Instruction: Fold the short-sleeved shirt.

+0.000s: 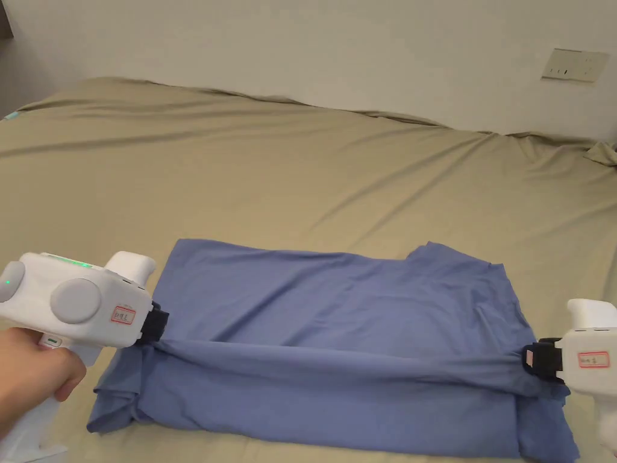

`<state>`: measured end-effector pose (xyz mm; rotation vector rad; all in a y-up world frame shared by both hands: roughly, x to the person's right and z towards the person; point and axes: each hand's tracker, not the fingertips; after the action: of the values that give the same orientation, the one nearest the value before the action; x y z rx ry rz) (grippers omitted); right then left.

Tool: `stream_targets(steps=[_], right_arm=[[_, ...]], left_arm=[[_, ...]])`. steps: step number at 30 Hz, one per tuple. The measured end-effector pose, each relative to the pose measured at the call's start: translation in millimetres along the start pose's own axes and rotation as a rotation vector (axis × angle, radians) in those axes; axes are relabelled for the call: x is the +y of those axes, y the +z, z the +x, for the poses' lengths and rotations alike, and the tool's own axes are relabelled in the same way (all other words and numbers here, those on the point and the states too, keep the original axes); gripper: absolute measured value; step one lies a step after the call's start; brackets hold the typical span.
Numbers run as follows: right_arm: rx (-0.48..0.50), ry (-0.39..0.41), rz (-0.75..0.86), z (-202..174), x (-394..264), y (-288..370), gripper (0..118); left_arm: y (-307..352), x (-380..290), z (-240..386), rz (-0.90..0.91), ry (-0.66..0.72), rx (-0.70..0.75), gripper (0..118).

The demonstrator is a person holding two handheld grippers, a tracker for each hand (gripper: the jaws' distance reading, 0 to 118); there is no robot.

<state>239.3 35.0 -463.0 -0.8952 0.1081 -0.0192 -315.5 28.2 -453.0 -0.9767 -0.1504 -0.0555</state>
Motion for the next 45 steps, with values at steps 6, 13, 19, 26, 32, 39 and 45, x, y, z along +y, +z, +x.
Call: stream_targets(steps=[6,13,19,26,32,39,45], right_arm=[[0.036,-0.098,0.085,10.3,-8.3,3.3,96],[0.114,-0.044,0.296,-6.3,-80.1,102.5,96],[0.094,-0.117,0.293,-34.0,-168.2,148.7,3],[0.137,-0.094,0.191,-34.2,-188.7,138.4,3],[0.150,-0.088,0.215,-27.2,-172.3,143.1,3],[0.093,-0.091,0.177,-9.4,-154.0,124.5,3],[0.062,-0.180,0.114,26.4,-127.5,61.7,102]], left_arm=[[4.8,5.8,-17.9,-0.030,0.120,0.016,86],[101.6,-73.1,9.2,0.190,0.100,0.065,85],[134.6,-182.6,56.1,0.343,0.305,0.065,0],[97.9,-192.0,53.2,0.240,0.313,0.069,8],[45.4,-147.6,23.6,0.178,0.296,0.095,97],[7.8,-118.9,8.3,0.096,0.333,0.057,94],[10.5,-114.2,17.5,0.129,0.371,0.001,12]])
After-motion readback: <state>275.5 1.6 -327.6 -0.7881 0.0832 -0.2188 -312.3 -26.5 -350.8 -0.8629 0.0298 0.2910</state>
